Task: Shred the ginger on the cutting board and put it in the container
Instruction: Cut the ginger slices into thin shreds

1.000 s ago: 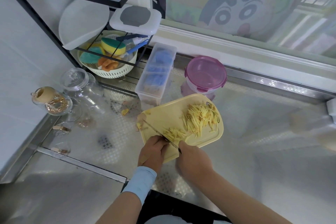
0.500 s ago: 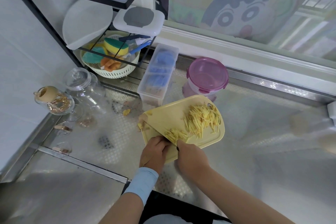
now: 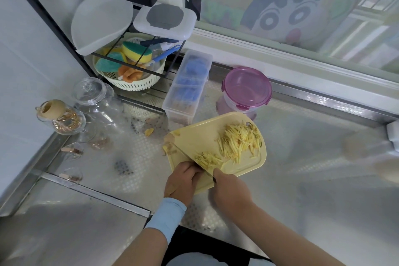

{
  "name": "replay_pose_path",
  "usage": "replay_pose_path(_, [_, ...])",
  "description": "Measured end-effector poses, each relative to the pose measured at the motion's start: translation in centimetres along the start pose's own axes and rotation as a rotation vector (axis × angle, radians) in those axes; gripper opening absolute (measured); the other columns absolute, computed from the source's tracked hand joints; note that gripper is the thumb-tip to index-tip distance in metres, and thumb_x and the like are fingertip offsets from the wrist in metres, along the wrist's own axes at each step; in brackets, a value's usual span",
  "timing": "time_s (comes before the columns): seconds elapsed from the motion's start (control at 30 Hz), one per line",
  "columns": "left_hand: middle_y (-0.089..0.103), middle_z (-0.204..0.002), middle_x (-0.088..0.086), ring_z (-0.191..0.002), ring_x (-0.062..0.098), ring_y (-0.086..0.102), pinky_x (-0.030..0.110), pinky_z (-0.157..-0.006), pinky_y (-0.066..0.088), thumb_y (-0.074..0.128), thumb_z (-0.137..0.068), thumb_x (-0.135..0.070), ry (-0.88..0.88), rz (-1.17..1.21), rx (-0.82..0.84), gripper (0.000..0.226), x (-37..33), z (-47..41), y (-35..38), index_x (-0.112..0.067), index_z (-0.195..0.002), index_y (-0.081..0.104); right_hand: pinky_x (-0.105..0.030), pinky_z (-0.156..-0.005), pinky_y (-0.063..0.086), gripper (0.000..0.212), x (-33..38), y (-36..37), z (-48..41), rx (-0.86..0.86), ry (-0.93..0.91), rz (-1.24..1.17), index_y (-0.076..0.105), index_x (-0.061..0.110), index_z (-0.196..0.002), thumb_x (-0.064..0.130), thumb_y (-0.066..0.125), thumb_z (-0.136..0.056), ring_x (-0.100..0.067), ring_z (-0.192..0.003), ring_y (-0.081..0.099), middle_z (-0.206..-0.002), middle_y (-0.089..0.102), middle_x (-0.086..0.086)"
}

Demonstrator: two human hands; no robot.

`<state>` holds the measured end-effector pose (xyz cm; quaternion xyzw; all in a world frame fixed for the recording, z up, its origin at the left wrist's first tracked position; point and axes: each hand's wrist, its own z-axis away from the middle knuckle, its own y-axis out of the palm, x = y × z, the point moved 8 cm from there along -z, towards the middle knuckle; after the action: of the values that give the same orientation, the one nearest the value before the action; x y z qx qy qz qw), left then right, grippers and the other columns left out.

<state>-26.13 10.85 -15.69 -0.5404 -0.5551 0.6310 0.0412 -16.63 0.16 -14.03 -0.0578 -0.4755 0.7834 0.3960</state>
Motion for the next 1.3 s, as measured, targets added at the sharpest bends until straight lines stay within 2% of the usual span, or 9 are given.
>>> replay_pose_path(0.1, [0.066,-0.099,-0.004,-0.094,0.009,0.054,0.014,-0.073,0.041,0.049,-0.089,-0.032,0.002,0.005,0.010,0.028,0.0,-0.1,0.1,-0.019,-0.090,0.074,-0.034,-0.060,0.041,0.017,0.9,-0.5,-0.4,0.007,-0.018,-0.012,0.036,0.023,-0.095,0.009,0.042,-0.087,-0.031,-0.072,0.051,-0.080,0.050,-0.002])
replay_pose_path(0.33, [0.067,-0.094,-0.001,-0.090,0.010,0.053,0.020,-0.070,0.046,0.051,-0.087,-0.030,0.027,-0.022,-0.028,0.026,-0.2,-0.2,-0.2,-0.017,-0.084,0.073,-0.039,-0.064,0.050,0.011,-0.4,-0.3,0.7,-0.023,-0.015,-0.024,0.041,0.023,-0.101,0.016,0.039,-0.092,-0.030,-0.077,0.056,-0.085,0.055,-0.002])
replay_pose_path(0.43, [0.067,-0.094,-0.001,-0.091,0.011,0.053,0.021,-0.069,0.046,0.050,-0.087,-0.030,0.026,-0.030,-0.028,0.027,-0.2,-0.2,-0.1,-0.016,-0.084,0.073,-0.037,-0.063,0.042,0.009,-1.0,-0.4,1.6,-0.048,-0.024,-0.026,0.042,0.023,-0.107,0.022,0.039,-0.098,-0.029,-0.074,0.051,-0.081,0.050,0.000])
replay_pose_path(0.73, [0.067,-0.099,-0.001,-0.093,0.010,0.054,0.014,-0.074,0.039,0.050,-0.090,-0.030,0.012,-0.007,-0.003,0.029,-0.3,0.0,-0.1,-0.016,-0.091,0.075,-0.034,-0.062,0.041,0.012,0.5,-0.5,0.0,-0.009,-0.007,-0.031,0.036,0.022,-0.093,0.012,0.043,-0.091,-0.031,-0.073,0.052,-0.083,0.053,-0.003])
replay_pose_path(0.87, [0.067,-0.100,0.001,-0.095,0.010,0.053,0.018,-0.076,0.044,0.049,-0.089,-0.027,0.051,-0.018,0.010,0.029,-0.2,-0.1,-0.1,-0.014,-0.091,0.075,-0.035,-0.062,0.043,0.011,0.3,-0.8,0.5,-0.012,-0.022,-0.029,0.035,0.023,-0.094,0.014,0.042,-0.093,-0.032,-0.077,0.057,-0.082,0.052,-0.003])
replay_pose_path(1.0, [0.067,-0.096,0.001,-0.094,0.011,0.053,0.020,-0.073,0.046,0.049,-0.086,-0.027,0.039,-0.030,-0.023,0.029,-0.2,-0.1,-0.2,-0.014,-0.085,0.075,-0.035,-0.060,0.036,0.007,-0.7,-0.5,1.8,-0.034,-0.011,-0.044,0.033,0.024,-0.096,0.022,0.039,-0.099,-0.029,-0.072,0.049,-0.073,0.043,0.001])
replay_pose_path(1.1, [0.068,-0.097,0.000,-0.094,0.010,0.053,0.020,-0.073,0.046,0.048,-0.087,-0.028,0.023,-0.015,-0.015,0.030,-0.2,0.1,-0.1,-0.015,-0.087,0.075,-0.035,-0.061,0.038,0.009,-0.9,-0.2,2.0,-0.053,-0.006,-0.043,0.034,0.024,-0.096,0.029,0.039,-0.101,-0.030,-0.072,0.049,-0.075,0.046,0.000])
replay_pose_path(1.17, [0.067,-0.098,-0.001,-0.095,0.009,0.053,0.020,-0.073,0.047,0.048,-0.089,-0.030,0.017,-0.002,-0.005,0.031,-0.1,-0.1,-0.2,-0.016,-0.088,0.076,-0.036,-0.063,0.042,0.002,-0.6,0.0,1.5,-0.035,-0.002,-0.033,0.039,0.022,-0.100,0.024,0.040,-0.099,-0.030,-0.074,0.051,-0.081,0.051,-0.002])
replay_pose_path(1.3, [0.066,-0.100,-0.001,-0.096,0.011,0.054,0.015,-0.077,0.041,0.048,-0.091,-0.030,0.025,0.012,0.009,0.031,-0.2,0.0,-0.1,-0.016,-0.091,0.075,-0.037,-0.064,0.049,0.011,0.4,-0.4,0.2,0.000,-0.010,-0.013,0.039,0.021,-0.094,0.012,0.042,-0.089,-0.031,-0.077,0.058,-0.084,0.055,-0.003])
